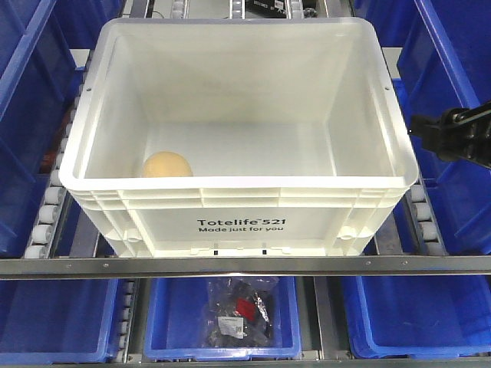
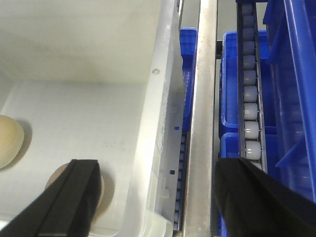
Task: Place moving items into box and shelve
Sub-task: 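Open both grippers and release the crate rims on the shelf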
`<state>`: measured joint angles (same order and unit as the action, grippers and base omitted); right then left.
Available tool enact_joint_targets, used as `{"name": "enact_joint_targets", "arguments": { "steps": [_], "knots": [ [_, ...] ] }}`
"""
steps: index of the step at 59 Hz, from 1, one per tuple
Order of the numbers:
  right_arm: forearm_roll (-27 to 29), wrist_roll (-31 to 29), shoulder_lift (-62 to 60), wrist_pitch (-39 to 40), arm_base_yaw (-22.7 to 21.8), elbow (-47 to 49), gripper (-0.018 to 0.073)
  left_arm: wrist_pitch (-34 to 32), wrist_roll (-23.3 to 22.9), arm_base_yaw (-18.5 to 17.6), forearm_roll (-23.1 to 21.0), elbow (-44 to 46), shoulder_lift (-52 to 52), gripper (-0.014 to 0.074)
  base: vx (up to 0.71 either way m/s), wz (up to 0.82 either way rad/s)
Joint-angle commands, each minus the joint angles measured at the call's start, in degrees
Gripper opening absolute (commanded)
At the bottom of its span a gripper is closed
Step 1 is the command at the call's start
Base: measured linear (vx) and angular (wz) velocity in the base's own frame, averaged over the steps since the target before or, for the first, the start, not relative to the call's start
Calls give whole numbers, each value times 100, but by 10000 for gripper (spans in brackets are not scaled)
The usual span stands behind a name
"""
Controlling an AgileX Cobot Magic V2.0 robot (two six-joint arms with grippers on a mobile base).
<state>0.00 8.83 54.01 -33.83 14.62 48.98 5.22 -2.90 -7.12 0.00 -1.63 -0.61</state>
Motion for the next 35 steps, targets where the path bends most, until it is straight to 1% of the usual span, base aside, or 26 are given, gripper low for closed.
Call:
{"name": "enact_joint_targets", "arguments": {
  "steps": [1, 29, 35],
  "knots": [
    [0, -24, -64, 410, -14, 162, 521, -441, -67, 7, -41, -108, -89, -8, 0, 0],
    [-33, -24, -64, 423, -14, 114, 521, -439, -67, 7, -41, -108, -89, -8, 0, 0],
    [120, -24, -430, 579, -61, -113, 515, -439, -67, 7, -41, -108, -89, -8, 0, 0]
  ]
}}
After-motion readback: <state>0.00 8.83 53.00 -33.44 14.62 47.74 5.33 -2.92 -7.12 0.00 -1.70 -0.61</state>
